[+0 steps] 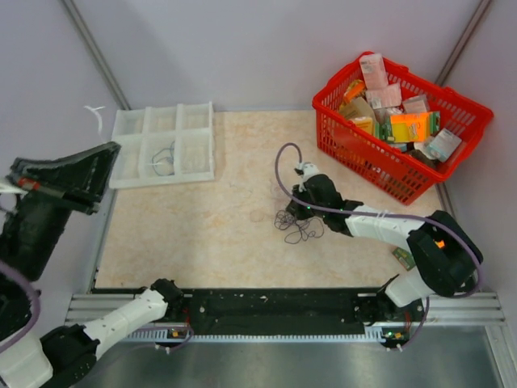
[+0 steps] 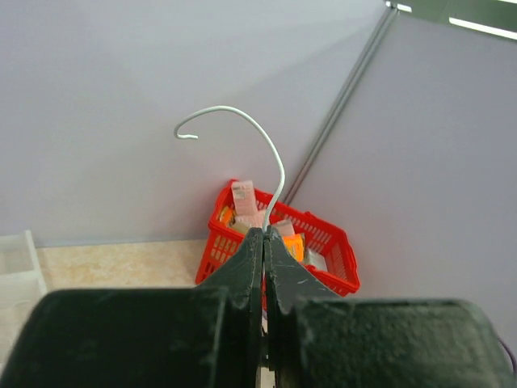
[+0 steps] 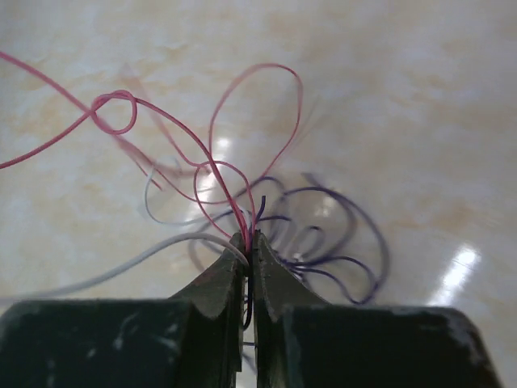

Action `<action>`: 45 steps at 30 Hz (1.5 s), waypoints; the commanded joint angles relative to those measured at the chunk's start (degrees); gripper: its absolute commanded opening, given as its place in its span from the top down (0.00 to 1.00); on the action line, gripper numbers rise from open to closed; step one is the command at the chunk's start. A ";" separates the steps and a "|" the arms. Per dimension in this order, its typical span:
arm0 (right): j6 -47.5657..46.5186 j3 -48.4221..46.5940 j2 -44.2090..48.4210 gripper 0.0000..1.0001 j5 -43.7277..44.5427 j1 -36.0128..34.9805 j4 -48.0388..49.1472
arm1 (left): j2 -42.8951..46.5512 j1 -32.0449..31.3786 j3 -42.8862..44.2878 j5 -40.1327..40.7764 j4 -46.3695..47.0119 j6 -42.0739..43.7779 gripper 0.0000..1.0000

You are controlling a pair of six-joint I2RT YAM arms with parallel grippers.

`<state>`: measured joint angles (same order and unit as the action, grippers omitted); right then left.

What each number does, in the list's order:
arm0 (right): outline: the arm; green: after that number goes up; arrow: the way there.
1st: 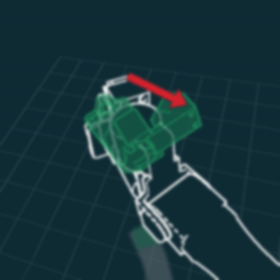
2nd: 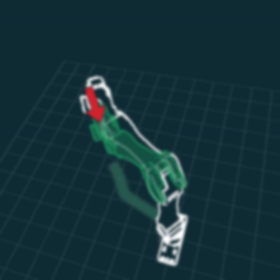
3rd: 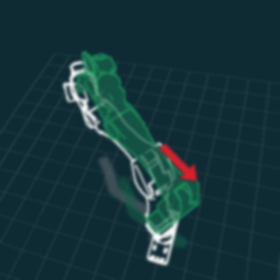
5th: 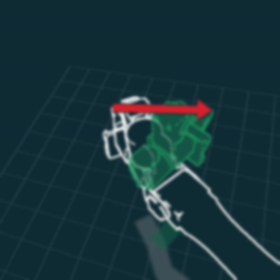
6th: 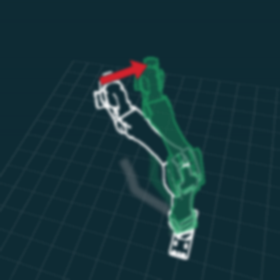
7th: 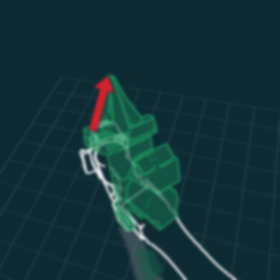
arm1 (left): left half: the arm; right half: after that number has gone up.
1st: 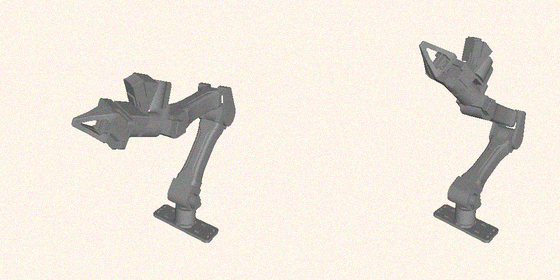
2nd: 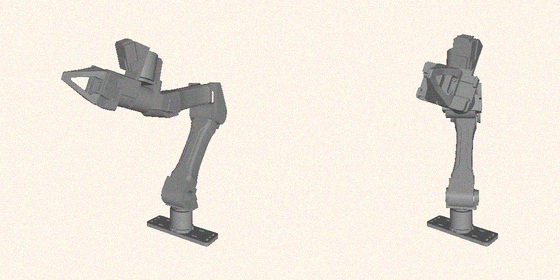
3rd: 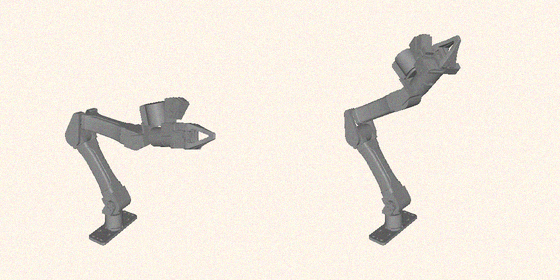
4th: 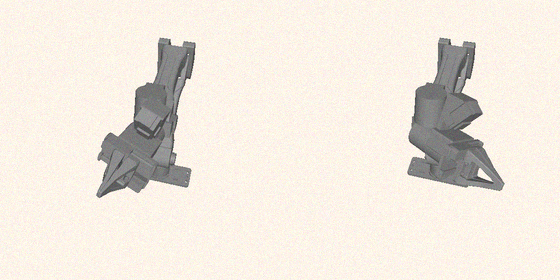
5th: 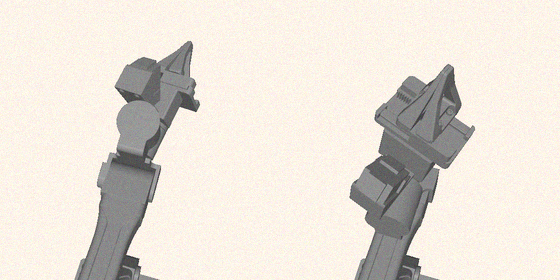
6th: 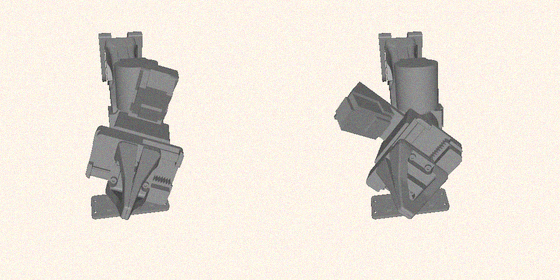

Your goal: Untangle the cables

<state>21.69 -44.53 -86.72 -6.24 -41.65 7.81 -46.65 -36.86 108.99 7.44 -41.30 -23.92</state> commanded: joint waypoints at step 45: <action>10.65 10.17 8.14 0.40 23.91 15.98 -5.62 | 2.44 -0.05 16.35 28.86 -14.60 14.08 1.00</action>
<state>32.18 -34.37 -78.56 16.08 -26.44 0.97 -42.54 -36.86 128.11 36.34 -54.46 -10.83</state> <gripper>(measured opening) 0.591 0.009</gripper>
